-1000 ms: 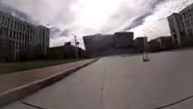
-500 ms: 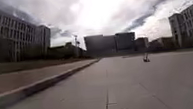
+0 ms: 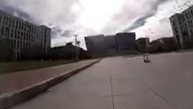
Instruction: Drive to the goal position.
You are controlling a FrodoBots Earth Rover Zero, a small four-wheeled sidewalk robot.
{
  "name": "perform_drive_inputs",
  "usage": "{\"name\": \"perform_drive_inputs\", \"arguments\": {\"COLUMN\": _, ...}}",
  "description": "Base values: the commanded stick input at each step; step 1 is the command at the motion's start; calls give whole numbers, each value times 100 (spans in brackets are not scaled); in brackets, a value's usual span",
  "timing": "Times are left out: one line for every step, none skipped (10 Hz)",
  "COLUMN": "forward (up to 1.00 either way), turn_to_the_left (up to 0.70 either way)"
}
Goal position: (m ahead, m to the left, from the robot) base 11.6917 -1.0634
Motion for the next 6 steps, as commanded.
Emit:
{"name": "perform_drive_inputs", "arguments": {"forward": 100, "turn_to_the_left": 0}}
{"name": "perform_drive_inputs", "arguments": {"forward": 100, "turn_to_the_left": 0}}
{"name": "perform_drive_inputs", "arguments": {"forward": 100, "turn_to_the_left": 0}}
{"name": "perform_drive_inputs", "arguments": {"forward": 100, "turn_to_the_left": 0}}
{"name": "perform_drive_inputs", "arguments": {"forward": 100, "turn_to_the_left": 0}}
{"name": "perform_drive_inputs", "arguments": {"forward": 100, "turn_to_the_left": 0}}
